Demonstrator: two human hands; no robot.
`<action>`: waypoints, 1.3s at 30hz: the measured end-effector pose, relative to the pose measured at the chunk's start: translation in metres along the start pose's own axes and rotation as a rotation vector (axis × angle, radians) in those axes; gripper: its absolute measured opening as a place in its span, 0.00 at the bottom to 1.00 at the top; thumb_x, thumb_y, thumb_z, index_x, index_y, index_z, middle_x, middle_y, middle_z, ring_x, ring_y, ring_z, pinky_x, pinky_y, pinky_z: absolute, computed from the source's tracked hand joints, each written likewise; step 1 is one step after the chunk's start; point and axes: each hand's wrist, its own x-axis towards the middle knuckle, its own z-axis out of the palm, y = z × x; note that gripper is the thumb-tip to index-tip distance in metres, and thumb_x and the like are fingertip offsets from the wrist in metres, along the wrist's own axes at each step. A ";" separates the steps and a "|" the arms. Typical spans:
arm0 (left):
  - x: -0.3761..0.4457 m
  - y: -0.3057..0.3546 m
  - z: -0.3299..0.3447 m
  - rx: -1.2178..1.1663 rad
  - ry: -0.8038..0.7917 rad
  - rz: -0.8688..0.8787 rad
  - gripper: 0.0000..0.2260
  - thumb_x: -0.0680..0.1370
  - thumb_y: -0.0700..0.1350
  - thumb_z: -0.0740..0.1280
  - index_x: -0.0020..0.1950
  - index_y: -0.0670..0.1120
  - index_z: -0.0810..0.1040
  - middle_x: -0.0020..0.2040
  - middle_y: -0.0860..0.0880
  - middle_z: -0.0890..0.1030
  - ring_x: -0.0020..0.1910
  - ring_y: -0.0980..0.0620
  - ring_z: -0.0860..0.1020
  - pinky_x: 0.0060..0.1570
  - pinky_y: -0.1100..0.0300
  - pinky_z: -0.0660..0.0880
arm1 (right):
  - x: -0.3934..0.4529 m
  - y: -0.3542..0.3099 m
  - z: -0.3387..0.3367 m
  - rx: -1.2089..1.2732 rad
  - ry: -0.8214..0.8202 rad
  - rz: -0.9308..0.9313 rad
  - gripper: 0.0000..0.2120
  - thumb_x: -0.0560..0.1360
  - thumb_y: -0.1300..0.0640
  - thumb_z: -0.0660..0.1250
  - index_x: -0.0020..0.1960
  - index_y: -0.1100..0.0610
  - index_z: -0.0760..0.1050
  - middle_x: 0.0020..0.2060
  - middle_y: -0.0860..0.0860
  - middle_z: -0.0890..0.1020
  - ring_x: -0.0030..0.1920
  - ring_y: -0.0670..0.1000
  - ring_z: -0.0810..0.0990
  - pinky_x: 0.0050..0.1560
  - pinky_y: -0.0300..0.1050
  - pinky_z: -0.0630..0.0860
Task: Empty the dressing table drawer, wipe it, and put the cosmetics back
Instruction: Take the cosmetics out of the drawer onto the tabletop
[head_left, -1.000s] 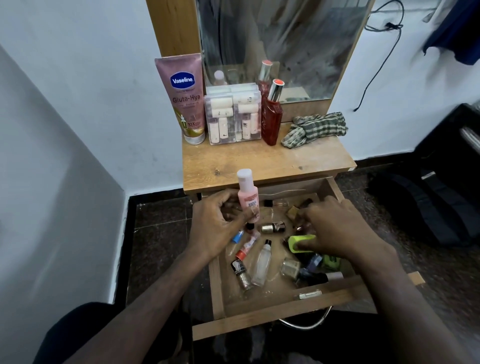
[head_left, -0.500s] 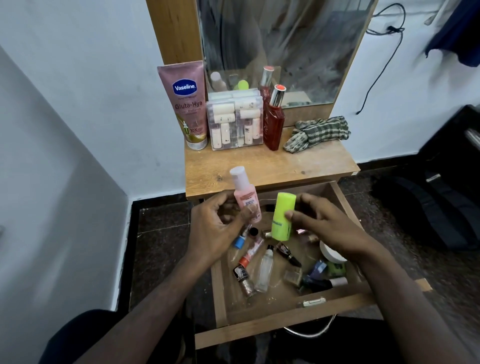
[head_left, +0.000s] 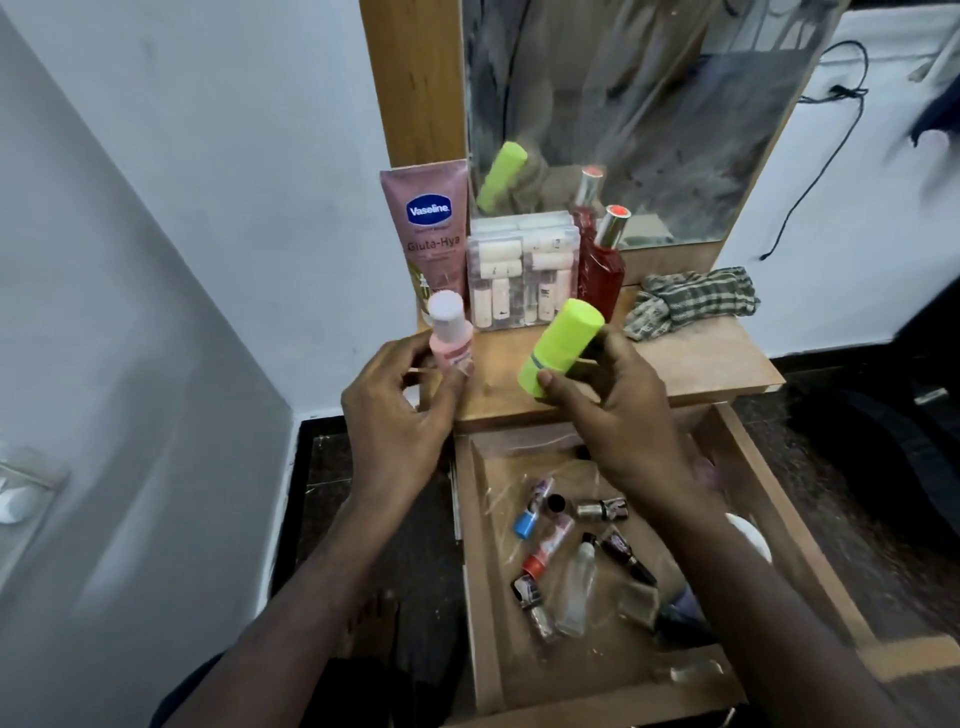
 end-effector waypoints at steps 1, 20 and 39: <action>0.006 -0.006 0.000 0.003 0.009 -0.025 0.13 0.78 0.48 0.77 0.62 0.48 0.85 0.53 0.54 0.86 0.51 0.55 0.84 0.52 0.50 0.82 | 0.008 0.004 0.008 -0.156 0.028 -0.062 0.20 0.78 0.56 0.75 0.68 0.52 0.74 0.58 0.48 0.84 0.59 0.44 0.84 0.55 0.43 0.84; 0.036 -0.035 0.006 0.024 -0.024 -0.065 0.16 0.76 0.52 0.79 0.62 0.49 0.87 0.53 0.57 0.88 0.51 0.62 0.84 0.55 0.63 0.82 | 0.059 0.022 0.071 -0.504 0.204 -0.134 0.21 0.71 0.53 0.82 0.62 0.55 0.82 0.50 0.47 0.87 0.47 0.39 0.84 0.52 0.35 0.83; -0.047 0.009 0.013 0.155 -0.377 0.279 0.04 0.81 0.45 0.73 0.53 0.46 0.82 0.50 0.53 0.81 0.51 0.56 0.76 0.51 0.60 0.76 | -0.028 0.011 0.006 -0.693 0.220 -0.413 0.05 0.76 0.66 0.72 0.50 0.60 0.81 0.44 0.52 0.83 0.45 0.50 0.79 0.45 0.40 0.74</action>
